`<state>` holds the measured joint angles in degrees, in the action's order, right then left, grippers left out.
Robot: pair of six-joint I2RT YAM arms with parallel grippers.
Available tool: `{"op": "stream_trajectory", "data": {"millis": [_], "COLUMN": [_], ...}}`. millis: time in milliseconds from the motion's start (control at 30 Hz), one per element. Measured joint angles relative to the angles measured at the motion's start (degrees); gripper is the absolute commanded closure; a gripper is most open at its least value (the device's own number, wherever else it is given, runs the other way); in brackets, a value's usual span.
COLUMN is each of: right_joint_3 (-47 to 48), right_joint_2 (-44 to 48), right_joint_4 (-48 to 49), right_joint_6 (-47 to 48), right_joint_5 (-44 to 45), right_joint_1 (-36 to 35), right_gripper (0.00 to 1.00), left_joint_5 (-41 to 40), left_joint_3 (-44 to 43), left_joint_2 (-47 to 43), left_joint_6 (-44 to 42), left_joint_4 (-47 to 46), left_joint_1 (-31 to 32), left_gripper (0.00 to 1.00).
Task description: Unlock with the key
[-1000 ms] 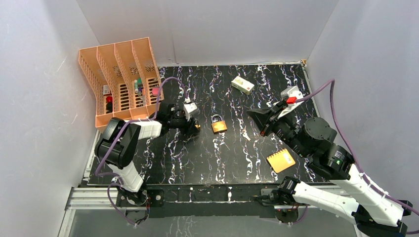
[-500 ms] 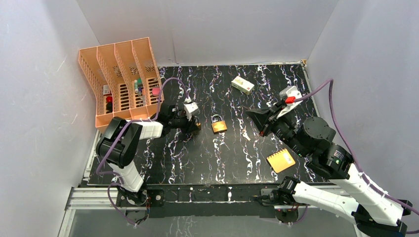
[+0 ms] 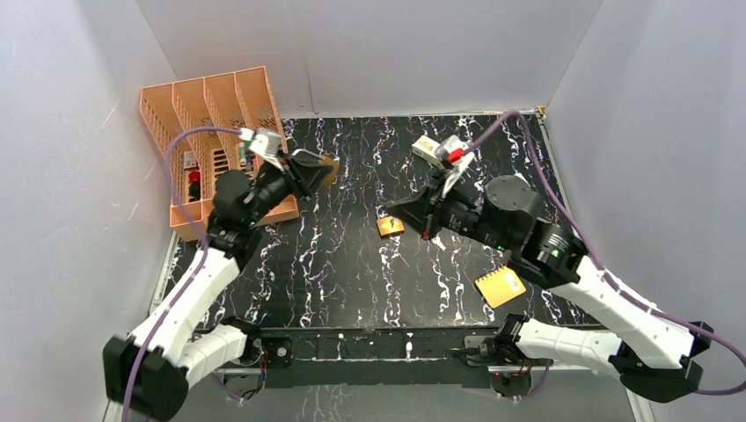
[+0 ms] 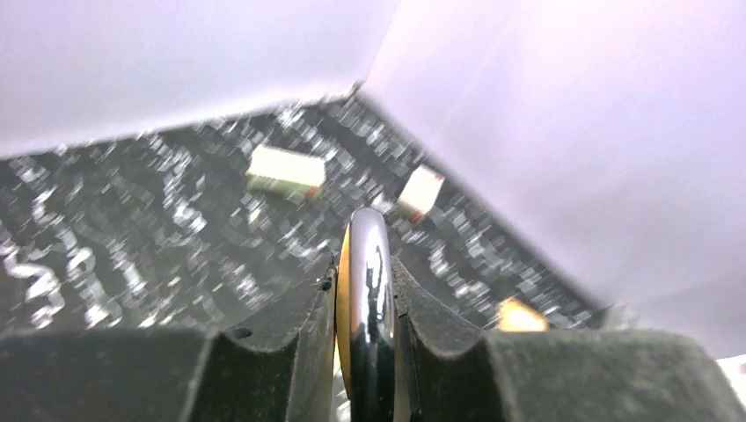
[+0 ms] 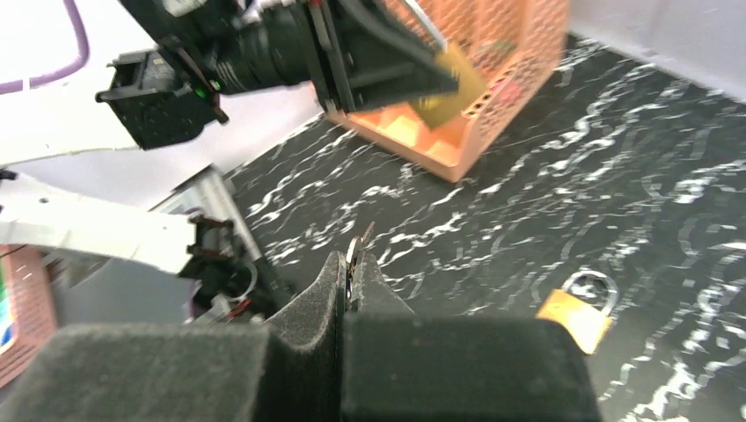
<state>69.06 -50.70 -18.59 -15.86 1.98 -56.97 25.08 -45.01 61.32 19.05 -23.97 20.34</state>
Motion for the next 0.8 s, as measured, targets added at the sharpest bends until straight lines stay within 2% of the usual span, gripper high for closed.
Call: {"op": "stream_trajectory", "data": {"millis": [233, 467, 633, 800], "right_joint_3": [1.3, -9.8, -16.2, -21.7], "right_joint_2": [-4.5, 1.1, 0.2, -1.2], "right_joint_4": [3.8, 21.1, 34.7, 48.5], "right_joint_6": [-6.6, -18.7, -27.3, -34.4], "right_joint_5": [-12.3, -16.8, -17.6, -16.5], "right_joint_1": [0.0, 0.0, 0.1, 0.4], "right_gripper": [1.0, 1.0, 1.0, 1.0], "left_joint_5": [-1.9, -8.6, -12.7, -15.2], "left_joint_3": [1.1, 10.4, 13.4, 13.2], "left_joint_2": [-17.1, -30.6, -31.2, -29.7], "left_joint_6": [25.4, 49.0, 63.8, 72.7], "left_joint_4": [-1.6, -2.3, -4.0, -4.7], "left_joint_1": [0.0, 0.0, 0.0, 0.0], "left_gripper": [1.0, 1.0, 1.0, 1.0]}}
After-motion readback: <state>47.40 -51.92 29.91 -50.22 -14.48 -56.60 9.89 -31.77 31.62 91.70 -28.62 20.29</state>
